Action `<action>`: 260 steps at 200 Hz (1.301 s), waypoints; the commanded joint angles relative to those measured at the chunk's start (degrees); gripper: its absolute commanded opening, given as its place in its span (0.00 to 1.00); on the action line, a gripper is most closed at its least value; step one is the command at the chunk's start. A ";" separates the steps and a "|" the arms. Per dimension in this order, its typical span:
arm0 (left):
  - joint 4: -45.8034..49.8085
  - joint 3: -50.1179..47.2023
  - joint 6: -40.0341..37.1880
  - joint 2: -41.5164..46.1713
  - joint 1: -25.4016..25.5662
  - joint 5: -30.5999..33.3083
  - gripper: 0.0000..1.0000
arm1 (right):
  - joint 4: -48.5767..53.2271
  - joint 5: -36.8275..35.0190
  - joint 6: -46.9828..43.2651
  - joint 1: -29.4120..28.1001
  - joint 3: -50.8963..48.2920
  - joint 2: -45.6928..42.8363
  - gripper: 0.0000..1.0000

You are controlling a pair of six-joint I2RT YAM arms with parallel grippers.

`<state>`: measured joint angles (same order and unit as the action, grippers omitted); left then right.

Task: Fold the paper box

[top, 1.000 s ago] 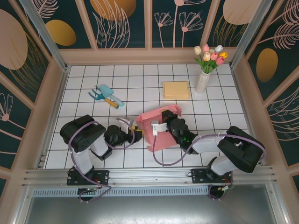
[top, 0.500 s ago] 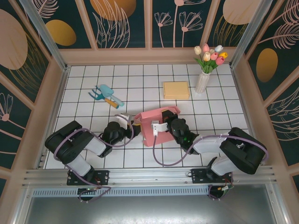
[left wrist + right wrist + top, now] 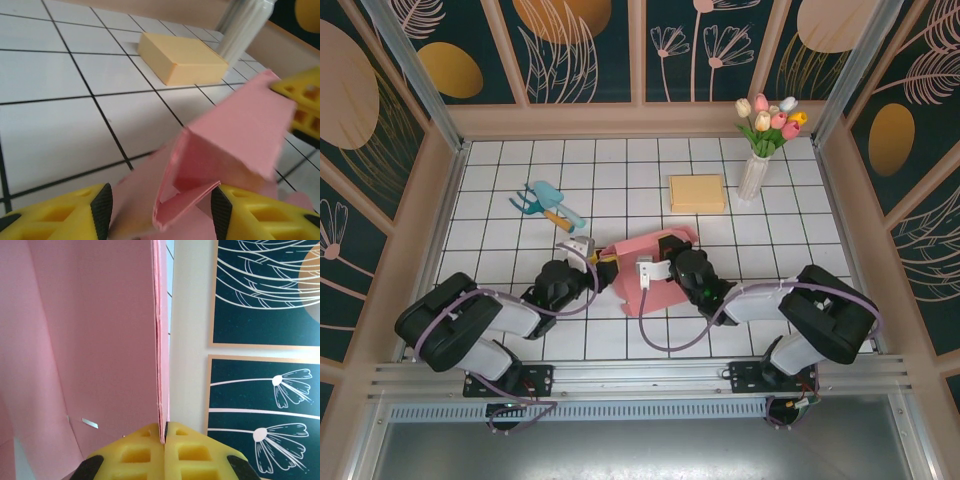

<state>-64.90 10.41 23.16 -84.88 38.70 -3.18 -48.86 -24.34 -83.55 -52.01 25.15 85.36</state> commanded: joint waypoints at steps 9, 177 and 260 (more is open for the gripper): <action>-2.18 -5.80 -2.91 7.25 0.30 -5.96 0.57 | 5.53 0.66 3.61 1.15 2.80 0.51 0.00; -4.37 -2.60 -11.03 0.91 0.25 -3.91 0.58 | 17.40 10.34 0.57 6.74 0.34 -11.82 0.00; -9.85 2.16 -8.41 -10.56 0.29 -10.27 0.54 | 16.87 10.19 1.46 6.64 0.61 -11.55 0.00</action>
<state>-70.08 11.07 13.67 -93.17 38.70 -10.48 -32.27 -15.27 -82.56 -45.67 26.06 74.65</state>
